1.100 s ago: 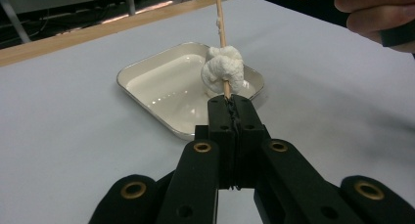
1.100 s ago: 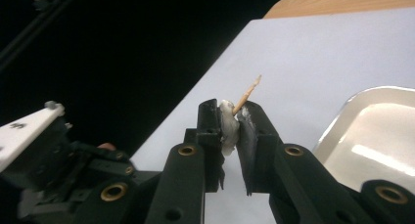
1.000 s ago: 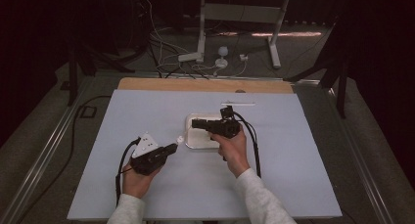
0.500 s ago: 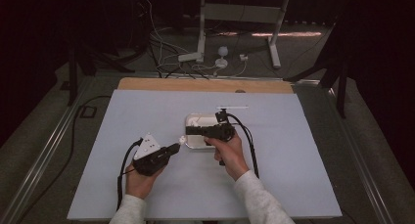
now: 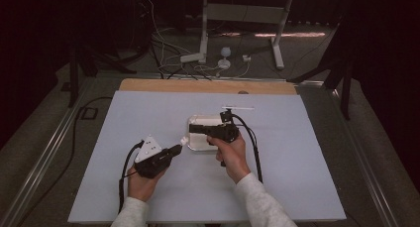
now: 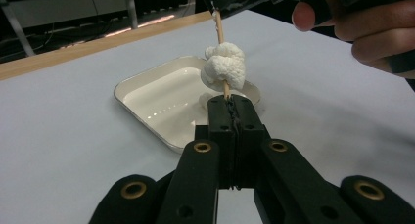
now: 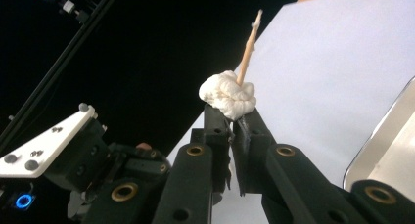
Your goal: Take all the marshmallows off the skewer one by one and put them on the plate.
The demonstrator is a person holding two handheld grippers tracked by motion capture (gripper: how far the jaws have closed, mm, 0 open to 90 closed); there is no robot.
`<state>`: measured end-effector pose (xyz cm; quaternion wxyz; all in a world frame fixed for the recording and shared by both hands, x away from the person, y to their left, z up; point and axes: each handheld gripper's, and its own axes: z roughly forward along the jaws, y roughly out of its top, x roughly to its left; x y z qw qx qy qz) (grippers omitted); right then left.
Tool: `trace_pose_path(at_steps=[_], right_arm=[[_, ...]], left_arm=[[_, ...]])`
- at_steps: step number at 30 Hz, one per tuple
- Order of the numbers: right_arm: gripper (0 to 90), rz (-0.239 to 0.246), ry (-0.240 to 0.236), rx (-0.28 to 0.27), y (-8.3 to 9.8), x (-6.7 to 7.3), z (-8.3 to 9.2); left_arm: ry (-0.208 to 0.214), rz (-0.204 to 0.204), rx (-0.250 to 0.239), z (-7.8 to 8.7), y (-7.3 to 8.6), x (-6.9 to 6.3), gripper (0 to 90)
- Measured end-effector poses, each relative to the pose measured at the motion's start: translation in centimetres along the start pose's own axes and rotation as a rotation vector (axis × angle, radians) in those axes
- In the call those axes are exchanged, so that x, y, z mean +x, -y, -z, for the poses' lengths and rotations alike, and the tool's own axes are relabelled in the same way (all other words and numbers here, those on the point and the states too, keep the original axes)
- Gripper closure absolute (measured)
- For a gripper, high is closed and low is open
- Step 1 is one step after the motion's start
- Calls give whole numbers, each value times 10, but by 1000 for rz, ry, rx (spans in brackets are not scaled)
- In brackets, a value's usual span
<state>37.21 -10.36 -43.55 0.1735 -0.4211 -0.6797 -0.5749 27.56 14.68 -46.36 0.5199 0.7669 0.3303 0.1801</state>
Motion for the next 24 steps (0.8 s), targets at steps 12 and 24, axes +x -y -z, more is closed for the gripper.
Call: trace_pose_path(at_steps=[12, 24], right_arm=[[856, 15, 46, -96, -8, -3, 11], [850, 56, 45, -97, -12, -1, 7]], left_arm=[[2, -15, 12, -1, 0, -3, 900], [11, 5, 0, 6, 4, 2, 900]])
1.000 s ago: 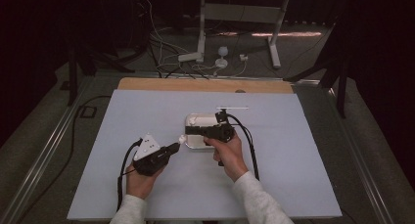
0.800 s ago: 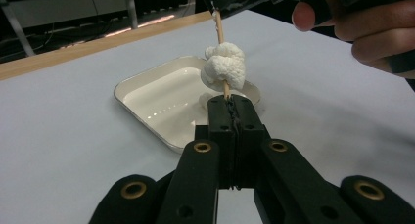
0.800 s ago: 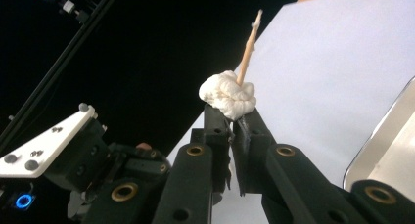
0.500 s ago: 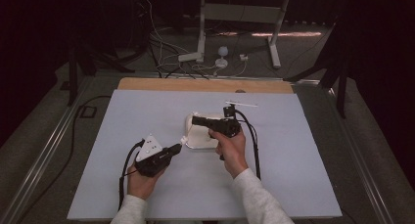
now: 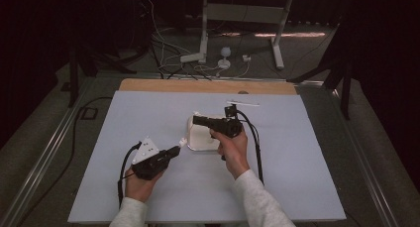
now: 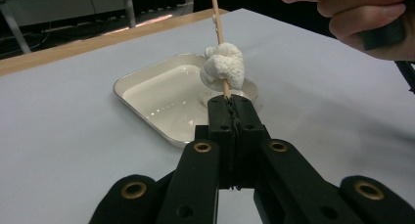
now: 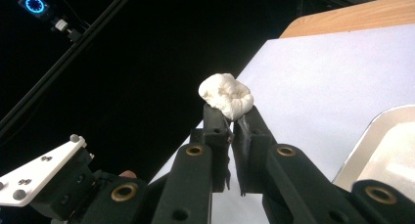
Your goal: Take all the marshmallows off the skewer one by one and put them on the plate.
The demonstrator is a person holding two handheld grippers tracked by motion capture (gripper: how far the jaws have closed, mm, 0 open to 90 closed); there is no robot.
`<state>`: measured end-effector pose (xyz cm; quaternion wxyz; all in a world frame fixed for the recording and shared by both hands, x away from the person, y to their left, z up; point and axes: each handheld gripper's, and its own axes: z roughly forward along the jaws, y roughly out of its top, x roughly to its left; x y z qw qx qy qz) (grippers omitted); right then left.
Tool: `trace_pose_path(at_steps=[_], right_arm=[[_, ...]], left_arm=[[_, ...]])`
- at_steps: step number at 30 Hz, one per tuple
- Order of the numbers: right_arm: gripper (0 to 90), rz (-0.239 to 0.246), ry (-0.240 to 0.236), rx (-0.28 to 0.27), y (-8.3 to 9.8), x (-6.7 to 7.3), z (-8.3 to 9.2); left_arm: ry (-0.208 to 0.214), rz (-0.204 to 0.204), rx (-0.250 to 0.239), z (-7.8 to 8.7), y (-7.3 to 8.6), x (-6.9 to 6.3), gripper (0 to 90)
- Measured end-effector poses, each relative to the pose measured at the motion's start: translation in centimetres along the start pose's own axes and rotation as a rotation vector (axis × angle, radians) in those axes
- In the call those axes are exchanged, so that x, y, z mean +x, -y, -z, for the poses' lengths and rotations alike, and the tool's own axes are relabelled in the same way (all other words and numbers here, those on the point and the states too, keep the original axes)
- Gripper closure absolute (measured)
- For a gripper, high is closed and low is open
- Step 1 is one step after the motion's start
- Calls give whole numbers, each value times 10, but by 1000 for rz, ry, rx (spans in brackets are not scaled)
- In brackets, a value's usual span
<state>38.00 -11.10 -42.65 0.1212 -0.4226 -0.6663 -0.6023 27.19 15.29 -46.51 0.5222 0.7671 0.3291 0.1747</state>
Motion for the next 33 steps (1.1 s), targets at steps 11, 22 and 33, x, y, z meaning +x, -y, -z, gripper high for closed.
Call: trace_pose_path(at_steps=[11, 22, 33], right_arm=[[840, 15, -10, 14, 0, -1, -3], [871, 7, 41, -56, -12, -12, 19], [843, 75, 176, 172, 7, -30, 14]], left_arm=[[11, 29, 10, 6, 6, -1, 900], [-12, 28, 94, 20, 27, -3, 900], [-50, 47, 112, 9, 25, 8, 900]])
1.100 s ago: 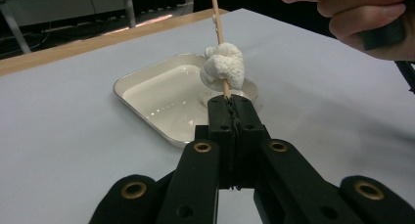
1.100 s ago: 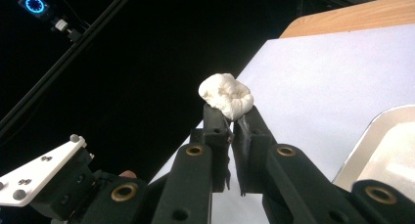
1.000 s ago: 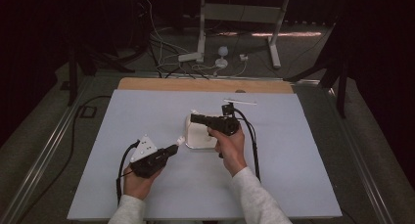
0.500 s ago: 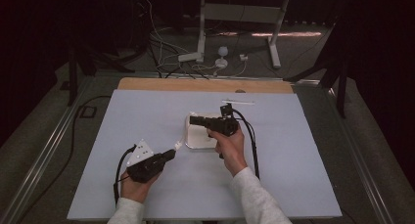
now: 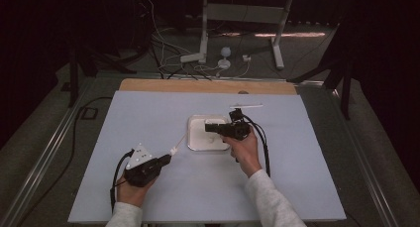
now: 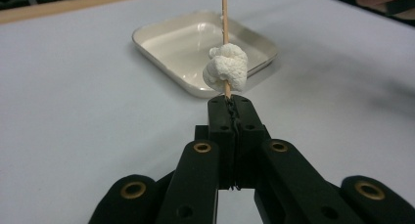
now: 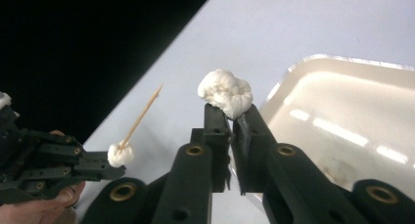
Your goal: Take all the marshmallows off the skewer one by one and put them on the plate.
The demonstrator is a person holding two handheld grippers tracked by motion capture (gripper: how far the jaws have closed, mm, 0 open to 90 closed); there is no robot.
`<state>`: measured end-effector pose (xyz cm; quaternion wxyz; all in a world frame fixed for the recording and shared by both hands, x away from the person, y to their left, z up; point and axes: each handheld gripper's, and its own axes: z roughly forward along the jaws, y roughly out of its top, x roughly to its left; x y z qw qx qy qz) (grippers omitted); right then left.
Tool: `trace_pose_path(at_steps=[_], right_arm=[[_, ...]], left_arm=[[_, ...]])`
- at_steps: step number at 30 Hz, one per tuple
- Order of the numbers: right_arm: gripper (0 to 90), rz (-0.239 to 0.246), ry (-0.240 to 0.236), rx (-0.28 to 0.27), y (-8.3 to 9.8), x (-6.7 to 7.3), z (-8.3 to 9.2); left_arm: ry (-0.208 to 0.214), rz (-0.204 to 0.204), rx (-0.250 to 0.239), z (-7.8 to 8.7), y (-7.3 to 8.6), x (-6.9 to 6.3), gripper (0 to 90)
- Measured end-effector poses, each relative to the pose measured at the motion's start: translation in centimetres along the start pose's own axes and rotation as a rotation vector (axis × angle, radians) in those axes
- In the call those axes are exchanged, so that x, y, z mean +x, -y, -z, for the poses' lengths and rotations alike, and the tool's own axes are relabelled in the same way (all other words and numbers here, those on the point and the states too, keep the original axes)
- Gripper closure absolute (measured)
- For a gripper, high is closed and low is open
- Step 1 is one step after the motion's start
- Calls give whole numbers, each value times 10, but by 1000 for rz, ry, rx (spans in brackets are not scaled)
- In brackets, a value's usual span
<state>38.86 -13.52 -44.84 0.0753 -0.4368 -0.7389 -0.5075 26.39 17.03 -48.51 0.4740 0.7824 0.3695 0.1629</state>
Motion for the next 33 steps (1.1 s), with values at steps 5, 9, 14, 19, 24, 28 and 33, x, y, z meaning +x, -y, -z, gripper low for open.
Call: trace_pose_path(at_steps=[5, 9, 14, 19, 24, 28, 33], right_arm=[[786, -6, 22, 38, 5, -6, -7], [734, 0, 29, 62, 7, -7, -10], [667, -5, -18, 72, 10, -5, -13], [636, -12, -39, 76, 11, -5, -15], [603, -16, -72, 79, 13, -4, -16], [594, -26, -98, 80, 14, -4, -15], [580, -34, -130, 77, 15, -5, -12]], left_arm=[[8, -11, 2, -11, -5, 0, 900], [14, -30, 14, -19, -8, -4, 900], [25, -47, 44, -30, -8, -8, 900], [24, -38, 49, -35, -8, -6, 900], [15, -38, 67, -41, -10, -6, 900], [2, -37, 83, -48, -10, -5, 900], [-9, -34, 107, -56, -9, -4, 900]])
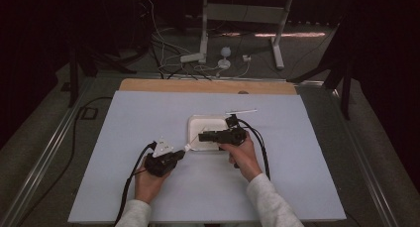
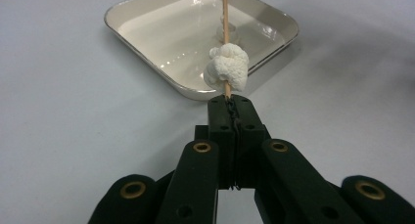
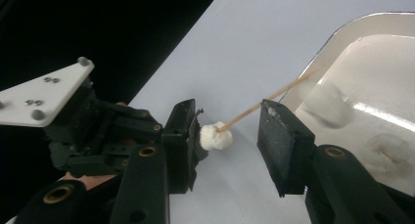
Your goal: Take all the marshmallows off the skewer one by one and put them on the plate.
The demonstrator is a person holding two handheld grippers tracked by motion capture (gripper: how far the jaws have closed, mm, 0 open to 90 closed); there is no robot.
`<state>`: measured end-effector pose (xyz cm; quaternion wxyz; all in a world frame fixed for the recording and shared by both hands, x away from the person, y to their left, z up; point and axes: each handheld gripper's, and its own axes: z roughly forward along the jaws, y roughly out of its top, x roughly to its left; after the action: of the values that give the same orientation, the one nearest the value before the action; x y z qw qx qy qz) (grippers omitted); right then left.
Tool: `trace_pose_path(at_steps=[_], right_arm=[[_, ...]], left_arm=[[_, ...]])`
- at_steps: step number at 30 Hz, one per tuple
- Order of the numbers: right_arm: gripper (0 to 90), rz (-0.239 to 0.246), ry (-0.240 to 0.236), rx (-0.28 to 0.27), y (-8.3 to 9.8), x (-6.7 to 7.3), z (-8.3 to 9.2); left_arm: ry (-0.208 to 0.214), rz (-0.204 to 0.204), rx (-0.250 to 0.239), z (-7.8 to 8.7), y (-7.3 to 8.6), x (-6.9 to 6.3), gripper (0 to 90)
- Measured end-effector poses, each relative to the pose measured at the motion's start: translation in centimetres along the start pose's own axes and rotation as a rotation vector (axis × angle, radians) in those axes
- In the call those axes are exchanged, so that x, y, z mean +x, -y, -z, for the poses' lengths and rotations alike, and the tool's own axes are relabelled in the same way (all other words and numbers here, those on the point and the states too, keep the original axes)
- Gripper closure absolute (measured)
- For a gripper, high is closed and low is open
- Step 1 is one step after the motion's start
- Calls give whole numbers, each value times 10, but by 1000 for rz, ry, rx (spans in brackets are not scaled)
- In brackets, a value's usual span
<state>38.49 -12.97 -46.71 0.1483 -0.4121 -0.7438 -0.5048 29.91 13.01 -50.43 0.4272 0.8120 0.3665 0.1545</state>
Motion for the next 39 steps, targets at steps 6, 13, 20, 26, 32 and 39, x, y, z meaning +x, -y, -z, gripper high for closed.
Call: trace_pose_path(at_steps=[6, 13, 20, 26, 32, 39], right_arm=[[549, -5, 13, -16, 0, -3, 4], [464, 16, 31, -8, 6, 1, 2], [478, 18, -23, 0, 13, 10, -9], [525, 6, -54, 9, 18, 17, -24], [714, -16, -47, -11, 19, 17, -29], [755, 4, -35, -22, 19, 20, -27]], left_arm=[[-7, 15, -14, 1, 0, 2, 900], [-1, 41, -77, 9, -4, 2, 900], [0, 38, -116, 14, -9, -4, 900], [14, 19, -127, 13, -12, -10, 900], [38, 17, -116, 11, -12, -11, 897], [48, 8, -74, 7, -11, -11, 882]])
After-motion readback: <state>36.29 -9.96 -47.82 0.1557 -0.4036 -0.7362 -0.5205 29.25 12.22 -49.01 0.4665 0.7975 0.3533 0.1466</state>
